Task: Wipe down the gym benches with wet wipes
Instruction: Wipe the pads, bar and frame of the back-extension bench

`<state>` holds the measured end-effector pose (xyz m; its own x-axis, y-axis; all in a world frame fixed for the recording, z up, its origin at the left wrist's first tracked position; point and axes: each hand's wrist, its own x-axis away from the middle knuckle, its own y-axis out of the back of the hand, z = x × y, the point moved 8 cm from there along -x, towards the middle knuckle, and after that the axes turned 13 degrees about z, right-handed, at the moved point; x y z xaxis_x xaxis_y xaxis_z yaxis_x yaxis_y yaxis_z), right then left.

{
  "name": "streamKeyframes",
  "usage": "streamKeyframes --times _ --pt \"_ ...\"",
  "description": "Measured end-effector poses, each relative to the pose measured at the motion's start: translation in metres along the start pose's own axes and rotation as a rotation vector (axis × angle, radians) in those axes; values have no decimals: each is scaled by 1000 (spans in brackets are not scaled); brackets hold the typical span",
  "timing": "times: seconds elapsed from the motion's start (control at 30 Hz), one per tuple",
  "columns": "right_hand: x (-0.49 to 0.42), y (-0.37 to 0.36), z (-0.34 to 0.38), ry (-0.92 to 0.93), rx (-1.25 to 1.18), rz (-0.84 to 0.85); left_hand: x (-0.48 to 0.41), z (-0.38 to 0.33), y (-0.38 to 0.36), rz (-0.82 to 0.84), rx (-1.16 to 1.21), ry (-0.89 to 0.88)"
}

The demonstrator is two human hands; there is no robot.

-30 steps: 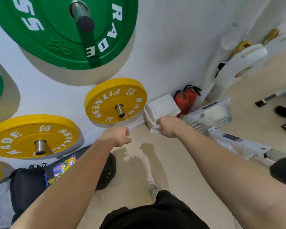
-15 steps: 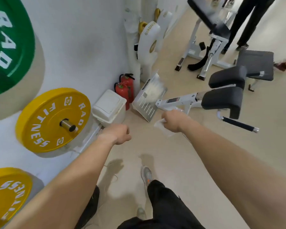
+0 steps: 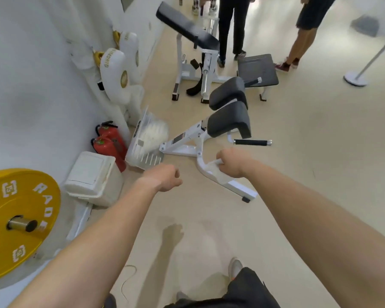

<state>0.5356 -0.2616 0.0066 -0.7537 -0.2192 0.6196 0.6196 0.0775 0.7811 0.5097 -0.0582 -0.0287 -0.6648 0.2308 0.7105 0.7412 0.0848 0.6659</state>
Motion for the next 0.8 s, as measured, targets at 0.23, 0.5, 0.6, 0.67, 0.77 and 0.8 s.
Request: streamKeyframes --times 0.23,0.5,0.6,0.67,0.77,0.8 --pt "-4 -9 -121 -40 -53 -3 -64 -111 15 15 -41 -57" --pt "-33 9 -254 24 -93 49 -139 -226 32 36 18 17" --pt "-55 20 -294 38 -99 79 -167 -256 43 25 70 40" --pt "-73 26 -315 42 -110 92 -186 -267 51 15 127 46" --pt "-109 40 -340 60 -112 108 -223 -275 63 2 211 55" --pt "-123 45 -347 68 -99 118 -237 -277 69 -5 229 59"
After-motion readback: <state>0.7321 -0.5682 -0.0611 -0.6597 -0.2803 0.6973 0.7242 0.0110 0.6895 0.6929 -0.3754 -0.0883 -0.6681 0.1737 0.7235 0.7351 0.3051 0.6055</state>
